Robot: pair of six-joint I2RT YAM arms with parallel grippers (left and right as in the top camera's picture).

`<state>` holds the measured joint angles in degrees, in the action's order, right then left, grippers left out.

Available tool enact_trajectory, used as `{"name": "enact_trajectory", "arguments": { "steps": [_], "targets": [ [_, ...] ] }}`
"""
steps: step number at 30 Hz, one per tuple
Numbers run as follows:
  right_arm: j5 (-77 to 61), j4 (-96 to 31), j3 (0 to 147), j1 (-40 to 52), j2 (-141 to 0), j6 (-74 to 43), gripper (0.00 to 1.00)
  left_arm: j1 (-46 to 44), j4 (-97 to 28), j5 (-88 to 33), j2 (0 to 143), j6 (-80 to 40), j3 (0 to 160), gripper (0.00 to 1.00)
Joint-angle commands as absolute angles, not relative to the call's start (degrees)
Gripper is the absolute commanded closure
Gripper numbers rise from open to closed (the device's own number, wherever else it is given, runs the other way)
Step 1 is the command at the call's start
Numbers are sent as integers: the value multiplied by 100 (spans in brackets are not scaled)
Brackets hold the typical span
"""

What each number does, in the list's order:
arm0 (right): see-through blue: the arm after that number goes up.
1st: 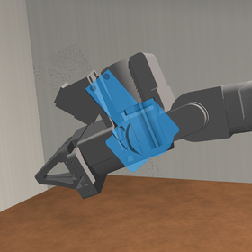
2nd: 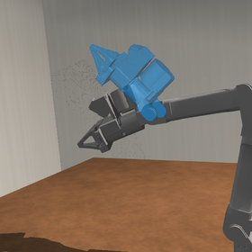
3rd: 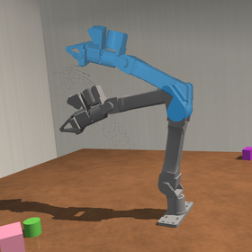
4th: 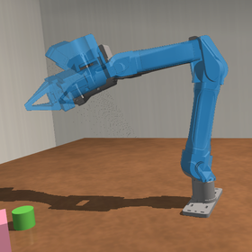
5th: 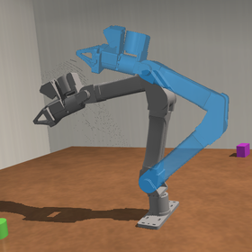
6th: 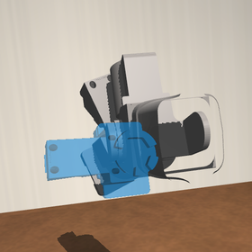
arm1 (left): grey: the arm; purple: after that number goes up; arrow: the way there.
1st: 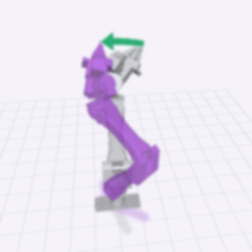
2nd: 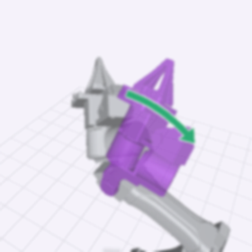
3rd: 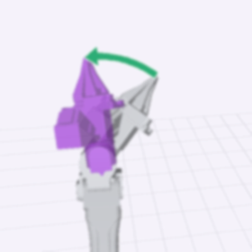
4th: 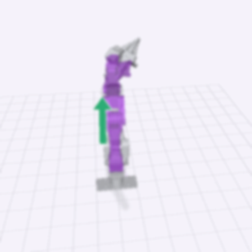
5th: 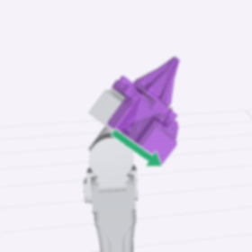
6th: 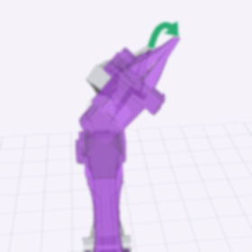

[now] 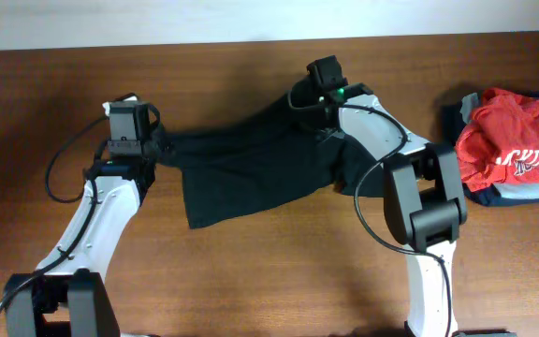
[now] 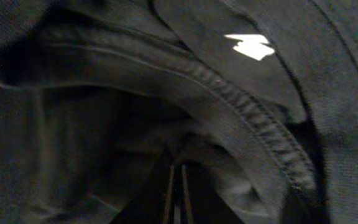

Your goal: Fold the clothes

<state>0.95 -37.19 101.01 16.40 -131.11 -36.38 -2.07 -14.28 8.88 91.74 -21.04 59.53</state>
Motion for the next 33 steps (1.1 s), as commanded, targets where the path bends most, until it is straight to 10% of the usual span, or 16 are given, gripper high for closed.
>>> {"name": "enact_trajectory", "arguments": {
  "steps": [1,33],
  "targets": [
    [-27,-4073,10315,1396,-12615,-3000,96,-185,-1374,945,8892,-2086,6136,99],
    [-56,-7349,11546,373,-7494,-1372,96,-187,-1411,880,5009,-1710,6890,99]
  ]
}}
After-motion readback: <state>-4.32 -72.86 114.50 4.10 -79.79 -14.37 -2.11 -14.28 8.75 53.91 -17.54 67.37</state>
